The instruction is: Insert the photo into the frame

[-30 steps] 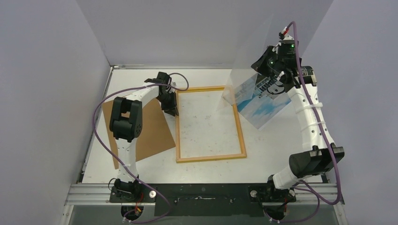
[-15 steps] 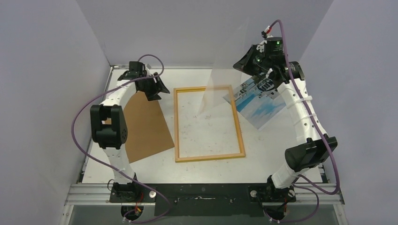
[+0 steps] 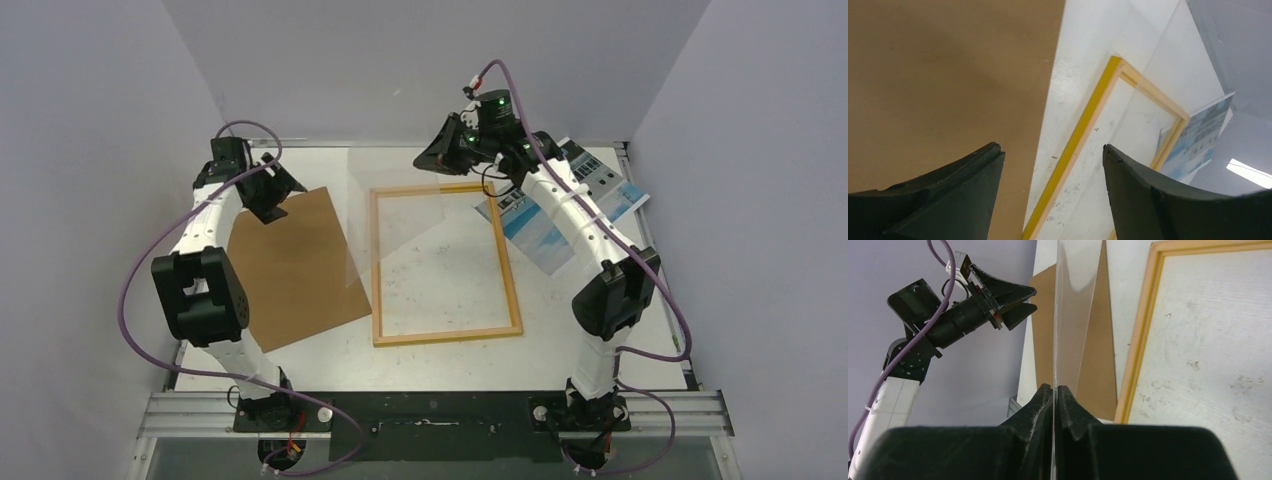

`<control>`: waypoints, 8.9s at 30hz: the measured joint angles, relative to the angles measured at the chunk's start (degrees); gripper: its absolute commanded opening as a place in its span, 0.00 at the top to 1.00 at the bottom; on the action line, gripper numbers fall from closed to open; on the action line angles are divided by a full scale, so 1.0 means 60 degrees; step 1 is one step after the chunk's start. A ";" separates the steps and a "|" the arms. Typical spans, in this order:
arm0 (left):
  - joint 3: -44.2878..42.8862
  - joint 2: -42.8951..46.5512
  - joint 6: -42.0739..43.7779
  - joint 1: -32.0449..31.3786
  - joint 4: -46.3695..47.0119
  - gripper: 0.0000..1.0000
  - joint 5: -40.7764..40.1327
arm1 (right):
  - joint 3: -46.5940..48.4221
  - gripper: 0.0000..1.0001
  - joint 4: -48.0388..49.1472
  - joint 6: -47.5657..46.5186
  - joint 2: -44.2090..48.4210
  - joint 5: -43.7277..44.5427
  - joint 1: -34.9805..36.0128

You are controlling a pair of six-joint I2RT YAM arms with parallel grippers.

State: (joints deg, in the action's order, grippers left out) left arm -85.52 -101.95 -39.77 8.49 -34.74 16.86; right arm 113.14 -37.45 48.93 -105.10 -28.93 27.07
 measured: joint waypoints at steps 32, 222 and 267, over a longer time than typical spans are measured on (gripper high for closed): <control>0.2000 0.0000 0.1147 -0.0033 -0.0007 0.06 0.1490 | -0.8120 1.00 0.4601 -0.0361 0.1588 0.0437 -0.0284; 0.0211 -0.3286 0.0984 -0.2863 0.0525 0.66 0.1898 | -0.8666 0.44 0.1027 -0.3960 0.2310 0.2011 -0.2310; 0.0823 -0.2521 0.1202 -0.2794 0.0532 0.56 0.0973 | -0.8878 0.56 0.1370 -0.3687 0.0962 0.2594 -0.1067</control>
State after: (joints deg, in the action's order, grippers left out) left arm -80.58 -117.08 -32.56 -8.27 -31.55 22.70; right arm 59.88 -29.23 26.81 -99.33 -13.37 20.67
